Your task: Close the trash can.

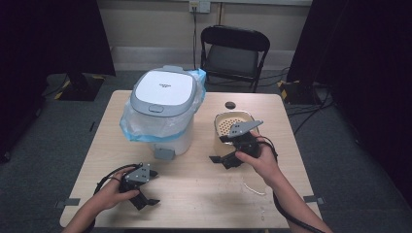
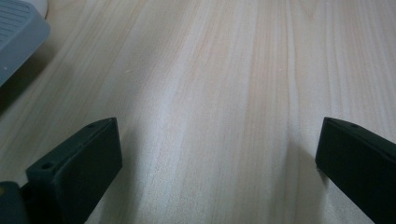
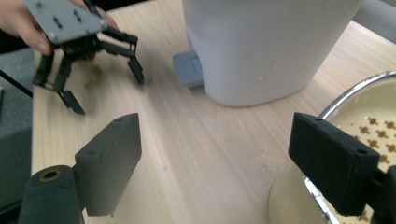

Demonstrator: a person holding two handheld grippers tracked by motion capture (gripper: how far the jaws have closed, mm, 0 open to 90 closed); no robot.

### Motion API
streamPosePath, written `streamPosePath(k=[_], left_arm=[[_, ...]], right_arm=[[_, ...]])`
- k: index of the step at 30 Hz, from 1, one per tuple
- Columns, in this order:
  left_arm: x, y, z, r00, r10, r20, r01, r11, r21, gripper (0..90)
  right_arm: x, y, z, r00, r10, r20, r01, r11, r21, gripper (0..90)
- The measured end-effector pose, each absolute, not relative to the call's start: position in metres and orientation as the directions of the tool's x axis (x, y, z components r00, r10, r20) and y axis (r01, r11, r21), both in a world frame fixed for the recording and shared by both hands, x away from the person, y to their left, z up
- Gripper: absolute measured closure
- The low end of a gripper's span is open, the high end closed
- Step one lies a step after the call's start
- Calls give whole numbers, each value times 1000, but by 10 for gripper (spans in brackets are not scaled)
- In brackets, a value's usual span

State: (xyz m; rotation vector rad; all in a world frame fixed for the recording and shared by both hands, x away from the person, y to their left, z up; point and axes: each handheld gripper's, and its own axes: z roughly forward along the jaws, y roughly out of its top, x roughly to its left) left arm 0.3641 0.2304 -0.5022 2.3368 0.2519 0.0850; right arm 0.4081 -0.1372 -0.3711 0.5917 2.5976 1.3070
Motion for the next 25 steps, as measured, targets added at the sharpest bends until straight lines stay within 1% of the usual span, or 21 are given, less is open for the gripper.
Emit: streamPosePath(k=[19,25], left_arm=[[363,231,-502,977,214,-17,162,-681,714,0],[362,231,-503,973,232,-14,172,-678,715,0]], right_arm=[[386,-120,-423,-930,368,8,246,605,758,146],[381,-111,-441,-937,349,-3,233,630,741,146]])
